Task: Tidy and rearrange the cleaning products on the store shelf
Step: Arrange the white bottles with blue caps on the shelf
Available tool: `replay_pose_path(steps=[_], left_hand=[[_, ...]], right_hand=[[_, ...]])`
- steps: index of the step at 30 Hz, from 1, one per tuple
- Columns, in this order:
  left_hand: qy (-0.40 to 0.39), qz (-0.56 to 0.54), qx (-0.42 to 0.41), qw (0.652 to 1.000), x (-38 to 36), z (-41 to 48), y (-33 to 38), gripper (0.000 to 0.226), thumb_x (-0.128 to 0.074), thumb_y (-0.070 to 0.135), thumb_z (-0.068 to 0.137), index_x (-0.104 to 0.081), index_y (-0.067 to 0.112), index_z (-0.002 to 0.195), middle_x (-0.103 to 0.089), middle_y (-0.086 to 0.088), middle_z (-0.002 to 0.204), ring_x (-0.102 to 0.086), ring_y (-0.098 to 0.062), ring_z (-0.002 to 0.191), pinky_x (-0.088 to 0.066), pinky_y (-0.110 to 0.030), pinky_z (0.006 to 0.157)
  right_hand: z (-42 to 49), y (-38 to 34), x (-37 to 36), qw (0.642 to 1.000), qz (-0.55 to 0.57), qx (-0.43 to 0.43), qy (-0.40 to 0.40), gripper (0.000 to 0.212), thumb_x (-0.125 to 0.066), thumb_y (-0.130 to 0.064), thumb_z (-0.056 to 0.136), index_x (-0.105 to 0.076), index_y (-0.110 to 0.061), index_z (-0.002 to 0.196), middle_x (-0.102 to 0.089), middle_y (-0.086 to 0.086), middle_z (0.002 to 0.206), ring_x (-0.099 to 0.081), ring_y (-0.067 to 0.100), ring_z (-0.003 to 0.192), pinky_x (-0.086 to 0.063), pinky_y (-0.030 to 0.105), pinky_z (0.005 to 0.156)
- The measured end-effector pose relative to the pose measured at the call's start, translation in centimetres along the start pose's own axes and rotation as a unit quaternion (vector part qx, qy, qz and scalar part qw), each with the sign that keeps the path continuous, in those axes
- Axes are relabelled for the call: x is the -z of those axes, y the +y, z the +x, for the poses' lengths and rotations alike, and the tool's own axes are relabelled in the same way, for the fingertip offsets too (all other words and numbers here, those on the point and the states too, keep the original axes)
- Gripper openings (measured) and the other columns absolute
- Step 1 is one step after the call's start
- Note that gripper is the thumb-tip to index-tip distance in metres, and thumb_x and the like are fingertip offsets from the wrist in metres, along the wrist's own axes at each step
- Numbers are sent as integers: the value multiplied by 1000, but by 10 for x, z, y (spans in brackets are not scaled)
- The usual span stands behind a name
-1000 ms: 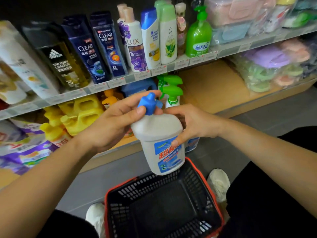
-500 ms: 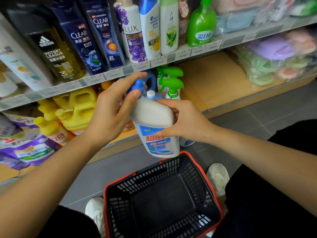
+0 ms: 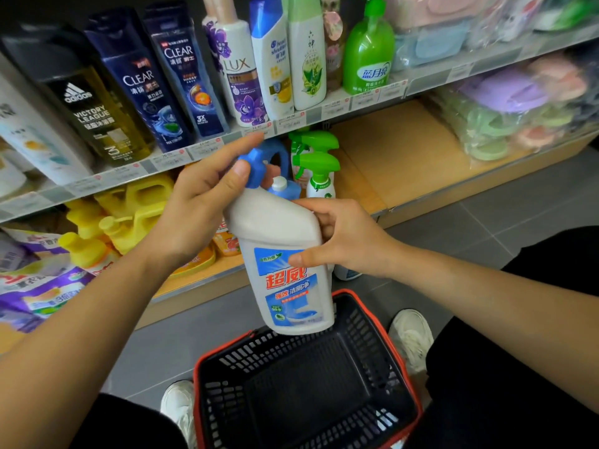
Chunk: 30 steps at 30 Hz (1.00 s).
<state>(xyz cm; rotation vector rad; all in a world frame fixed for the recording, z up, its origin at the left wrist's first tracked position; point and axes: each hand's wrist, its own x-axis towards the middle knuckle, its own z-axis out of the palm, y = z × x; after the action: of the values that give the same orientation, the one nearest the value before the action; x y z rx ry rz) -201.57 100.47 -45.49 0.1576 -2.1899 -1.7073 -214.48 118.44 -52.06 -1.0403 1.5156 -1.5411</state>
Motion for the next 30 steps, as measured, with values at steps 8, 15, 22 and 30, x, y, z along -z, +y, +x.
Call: replay_pose_path(steps=[8, 15, 22, 30], left_hand=[[-81, 5, 161, 984, 11, -20, -48, 55, -73, 21, 86, -55, 18, 139, -73, 0, 122, -69, -20, 115, -59, -35, 92], [-2, -187, 187, 964, -26, -31, -68, 54, -80, 21, 79, -62, 12, 130, -70, -14, 127, -68, -33, 115, -60, -37, 83], [17, -244, 186, 952, -38, -29, -68, 53, -81, 9, 79, -64, 18, 129, -68, -17, 128, -68, -36, 116, -61, -44, 81], [108, -21, 100, 989, -27, -18, -54, 58, -93, 19, 62, -70, 25, 115, -77, -1, 109, -76, -23, 97, -63, -35, 72]], right_hand=[[4, -16, 26, 990, 92, 19, 105, 55, -82, -4, 73, -62, -11, 124, -71, 13, 117, -69, 29, 108, -60, 45, 83], [13, -21, 40, 961, 197, -16, 191, 38, -73, -9, 86, -62, -8, 122, -74, 10, 112, -72, 27, 100, -60, 37, 74], [18, -13, 49, 951, 221, -68, 203, 33, -70, -20, 92, -63, -11, 122, -74, 10, 112, -72, 26, 102, -61, 41, 74], [13, -14, 68, 875, -323, -17, 359, 25, -83, -42, 76, -74, -19, 77, -70, -6, 67, -67, 10, 62, -59, 38, 63]])
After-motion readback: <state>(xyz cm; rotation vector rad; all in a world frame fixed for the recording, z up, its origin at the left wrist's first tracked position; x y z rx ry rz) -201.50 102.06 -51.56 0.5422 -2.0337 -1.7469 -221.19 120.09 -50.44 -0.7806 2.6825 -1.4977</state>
